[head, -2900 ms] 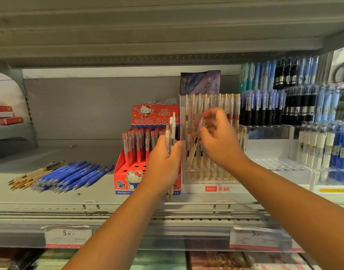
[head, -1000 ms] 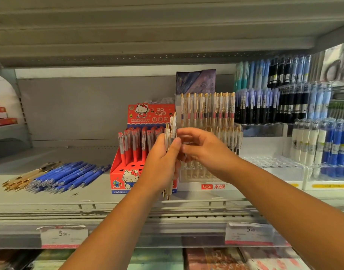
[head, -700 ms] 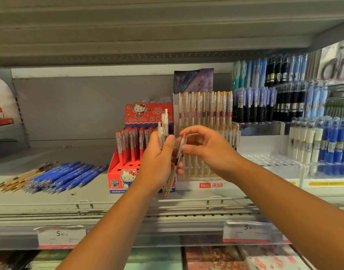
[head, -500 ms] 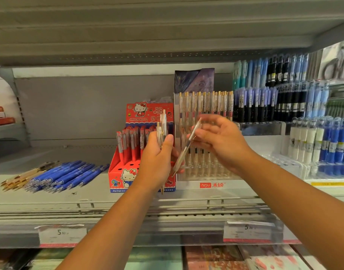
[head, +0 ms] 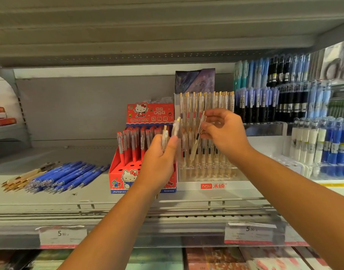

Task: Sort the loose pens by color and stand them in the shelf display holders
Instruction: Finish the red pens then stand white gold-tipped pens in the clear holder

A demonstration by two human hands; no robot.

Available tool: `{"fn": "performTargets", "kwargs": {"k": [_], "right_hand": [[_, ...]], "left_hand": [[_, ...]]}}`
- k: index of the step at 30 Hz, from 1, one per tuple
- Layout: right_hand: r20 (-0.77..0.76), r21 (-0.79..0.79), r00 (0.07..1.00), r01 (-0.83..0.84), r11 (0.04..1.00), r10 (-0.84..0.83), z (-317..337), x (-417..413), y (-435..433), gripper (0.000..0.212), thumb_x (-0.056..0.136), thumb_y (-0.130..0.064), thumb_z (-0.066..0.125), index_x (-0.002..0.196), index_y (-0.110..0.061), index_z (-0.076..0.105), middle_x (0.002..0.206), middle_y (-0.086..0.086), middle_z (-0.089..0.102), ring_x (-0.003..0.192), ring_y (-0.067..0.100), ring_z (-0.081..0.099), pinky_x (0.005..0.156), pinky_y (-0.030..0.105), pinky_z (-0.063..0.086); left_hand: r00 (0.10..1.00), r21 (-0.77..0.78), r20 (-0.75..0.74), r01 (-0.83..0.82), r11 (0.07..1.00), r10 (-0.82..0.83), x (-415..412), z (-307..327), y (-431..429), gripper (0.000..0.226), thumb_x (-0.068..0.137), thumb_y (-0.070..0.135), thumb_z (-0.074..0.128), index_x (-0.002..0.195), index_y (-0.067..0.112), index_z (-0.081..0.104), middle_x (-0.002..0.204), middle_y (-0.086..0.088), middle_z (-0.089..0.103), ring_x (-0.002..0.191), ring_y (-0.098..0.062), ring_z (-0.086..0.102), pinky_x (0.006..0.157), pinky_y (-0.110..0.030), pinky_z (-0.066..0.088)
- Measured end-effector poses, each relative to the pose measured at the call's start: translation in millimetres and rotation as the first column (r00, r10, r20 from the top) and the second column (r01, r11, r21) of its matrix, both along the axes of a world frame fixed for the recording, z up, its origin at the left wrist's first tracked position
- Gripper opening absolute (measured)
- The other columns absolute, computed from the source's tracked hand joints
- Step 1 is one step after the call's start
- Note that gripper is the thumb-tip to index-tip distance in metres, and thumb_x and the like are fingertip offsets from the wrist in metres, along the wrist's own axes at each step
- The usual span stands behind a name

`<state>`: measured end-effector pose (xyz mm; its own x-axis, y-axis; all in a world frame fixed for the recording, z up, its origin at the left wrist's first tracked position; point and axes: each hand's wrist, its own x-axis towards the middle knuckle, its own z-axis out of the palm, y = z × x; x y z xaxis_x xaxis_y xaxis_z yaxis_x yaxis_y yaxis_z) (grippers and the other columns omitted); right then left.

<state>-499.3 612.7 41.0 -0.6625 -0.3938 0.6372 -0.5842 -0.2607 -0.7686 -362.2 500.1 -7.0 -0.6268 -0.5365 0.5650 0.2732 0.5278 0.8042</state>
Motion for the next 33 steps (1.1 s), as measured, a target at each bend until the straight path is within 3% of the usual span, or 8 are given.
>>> {"fn": "performTargets", "kwargs": {"k": [5,11,16,21,26,28,30,33], "right_hand": [[-0.068,0.109,0.997,0.026,0.994,-0.018,-7,-1,-9,0.026,0.089,-0.002,0.067,0.108,-0.02,0.061,0.098,0.0,0.067,0.091,0.016,0.068,0.07,0.029,0.062],[-0.18,0.277,0.982,0.1,0.956,-0.051,-21,1,-18,0.025,0.088,-0.006,0.069,0.105,-0.022,0.062,0.097,-0.004,0.064,0.092,0.015,0.065,0.078,0.035,0.061],[-0.284,0.318,0.952,0.204,0.926,-0.112,-22,-2,-16,0.028,0.088,-0.013,0.071,0.115,-0.014,0.064,0.092,-0.011,0.062,0.087,0.003,0.06,0.078,0.021,0.052],[-0.349,0.344,0.929,0.253,0.904,-0.127,-21,-3,-11,0.026,0.089,-0.019,0.07,0.114,-0.018,0.063,0.085,-0.015,0.061,0.081,-0.003,0.058,0.07,0.014,0.047],[-0.444,0.292,0.874,0.347,0.891,-0.195,-21,3,-7,0.023,0.093,-0.021,0.063,0.116,-0.019,0.065,0.086,-0.019,0.056,0.079,-0.003,0.054,0.064,0.013,0.04],[-0.378,0.235,0.913,0.257,0.937,-0.155,-17,9,-6,0.019,0.094,-0.018,0.059,0.112,-0.022,0.065,0.091,-0.016,0.06,0.083,-0.001,0.056,0.067,0.014,0.044],[-0.216,0.191,0.976,0.066,0.979,-0.024,-12,18,-5,0.016,0.094,-0.018,0.06,0.107,-0.025,0.064,0.097,-0.009,0.065,0.089,0.005,0.062,0.069,0.021,0.054],[-0.011,0.108,0.991,-0.132,0.985,0.134,-7,28,-5,0.012,0.093,-0.021,0.065,0.105,-0.023,0.064,0.098,0.004,0.07,0.09,0.016,0.069,0.065,0.028,0.06]], "left_hand": [[1.0,0.001,0.007,0.007,1.0,-0.007,0,1,1,0.019,0.103,0.032,0.044,0.086,0.03,0.052,0.069,0.007,0.052,0.056,-0.008,0.043,0.052,-0.027,0.033],[0.999,0.003,-0.052,0.014,1.0,-0.014,0,3,2,0.012,0.1,0.039,0.05,0.094,0.03,0.056,0.072,0.011,0.056,0.059,-0.006,0.048,0.054,-0.026,0.037],[0.999,0.016,-0.029,0.027,0.999,-0.027,1,1,2,0.018,0.102,0.037,0.046,0.092,0.026,0.055,0.067,0.007,0.05,0.058,-0.01,0.043,0.056,-0.028,0.036],[0.995,0.072,-0.044,0.092,0.993,-0.089,3,2,3,0.03,0.103,0.022,0.041,0.078,0.033,0.052,0.061,0.012,0.048,0.051,-0.006,0.04,0.045,-0.02,0.033],[0.992,-0.023,0.001,0.124,0.992,-0.124,3,0,4,0.022,0.105,0.023,0.04,0.089,0.022,0.055,0.057,0.014,0.053,0.05,-0.004,0.046,0.046,-0.018,0.04],[0.991,-0.053,-0.001,0.137,0.989,-0.137,3,0,4,0.02,0.105,0.019,0.04,0.093,0.019,0.055,0.06,0.014,0.057,0.052,-0.006,0.049,0.047,-0.018,0.041],[0.987,-0.05,-0.017,0.158,0.986,-0.159,2,0,4,0.019,0.105,0.018,0.04,0.096,0.022,0.056,0.069,0.011,0.061,0.056,-0.009,0.053,0.05,-0.019,0.043],[0.984,-0.05,-0.013,0.178,0.983,-0.179,2,0,4,0.019,0.105,0.02,0.043,0.102,0.029,0.059,0.079,0.005,0.066,0.059,-0.015,0.059,0.053,-0.022,0.047]]}}
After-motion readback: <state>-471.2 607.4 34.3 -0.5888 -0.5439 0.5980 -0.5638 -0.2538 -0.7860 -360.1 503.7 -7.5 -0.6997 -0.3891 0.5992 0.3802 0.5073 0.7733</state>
